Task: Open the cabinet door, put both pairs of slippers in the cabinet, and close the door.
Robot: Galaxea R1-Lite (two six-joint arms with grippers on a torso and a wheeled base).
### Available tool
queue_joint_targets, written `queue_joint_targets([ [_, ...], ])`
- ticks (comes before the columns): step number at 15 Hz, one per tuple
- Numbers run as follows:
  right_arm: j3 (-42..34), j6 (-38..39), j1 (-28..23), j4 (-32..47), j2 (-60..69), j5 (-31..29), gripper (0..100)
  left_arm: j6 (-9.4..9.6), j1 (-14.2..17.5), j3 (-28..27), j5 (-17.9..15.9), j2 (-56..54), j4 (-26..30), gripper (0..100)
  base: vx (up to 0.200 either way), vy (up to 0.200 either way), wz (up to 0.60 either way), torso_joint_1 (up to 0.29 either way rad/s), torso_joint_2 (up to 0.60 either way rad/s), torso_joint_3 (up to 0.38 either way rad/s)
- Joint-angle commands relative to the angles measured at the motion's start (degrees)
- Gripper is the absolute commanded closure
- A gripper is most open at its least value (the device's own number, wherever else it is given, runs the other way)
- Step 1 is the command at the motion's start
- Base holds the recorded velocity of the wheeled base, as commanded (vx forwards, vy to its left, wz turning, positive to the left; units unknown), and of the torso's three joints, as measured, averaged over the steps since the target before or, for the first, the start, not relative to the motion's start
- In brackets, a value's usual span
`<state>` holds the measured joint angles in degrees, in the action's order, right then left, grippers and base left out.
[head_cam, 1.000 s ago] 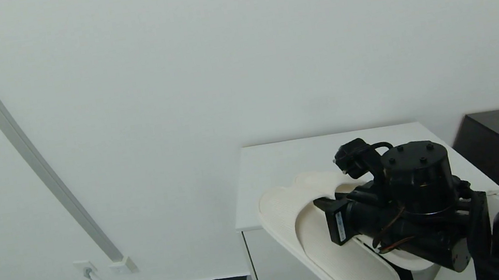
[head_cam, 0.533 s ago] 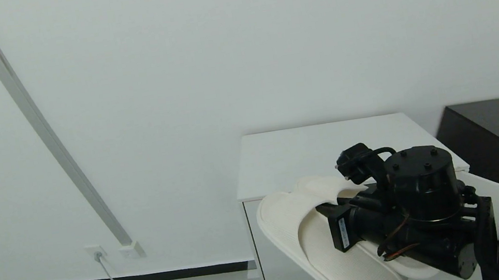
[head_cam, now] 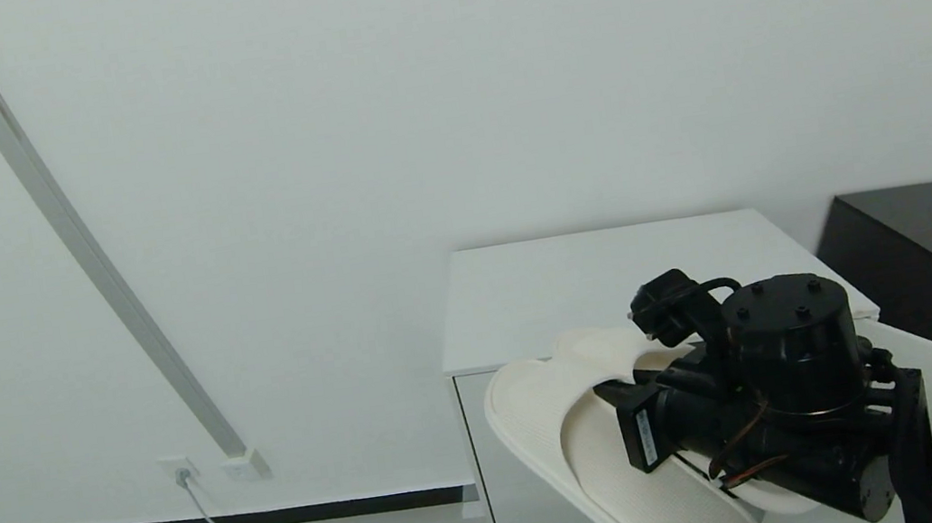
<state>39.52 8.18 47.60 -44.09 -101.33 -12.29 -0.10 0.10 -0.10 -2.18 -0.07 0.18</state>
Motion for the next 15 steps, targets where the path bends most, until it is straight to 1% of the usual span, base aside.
queue_joint_targets([
  [1, -0.32, -0.01, 0.12, -0.12, -0.19, 0.07, 100, 0.01, -0.01, 0.01, -0.02, 0.07, -0.01, 100, 0.000, -0.200, 0.00, 0.002, 0.00, 0.007],
  [5, -0.85, -0.09, 0.12, -1.87, -0.45, -0.02, 100, -0.08, -0.01, 0.01, -0.02, 0.07, -0.01, 100, 0.000, -0.200, 0.00, 0.005, 0.00, 0.004],
  [15, -1.11, -0.09, 0.12, -2.05, -0.19, -0.02, 100, -0.08, -0.01, 0.01, -0.02, 0.07, -0.01, 100, 0.000, -0.200, 0.00, 0.004, 0.00, 0.004],
])
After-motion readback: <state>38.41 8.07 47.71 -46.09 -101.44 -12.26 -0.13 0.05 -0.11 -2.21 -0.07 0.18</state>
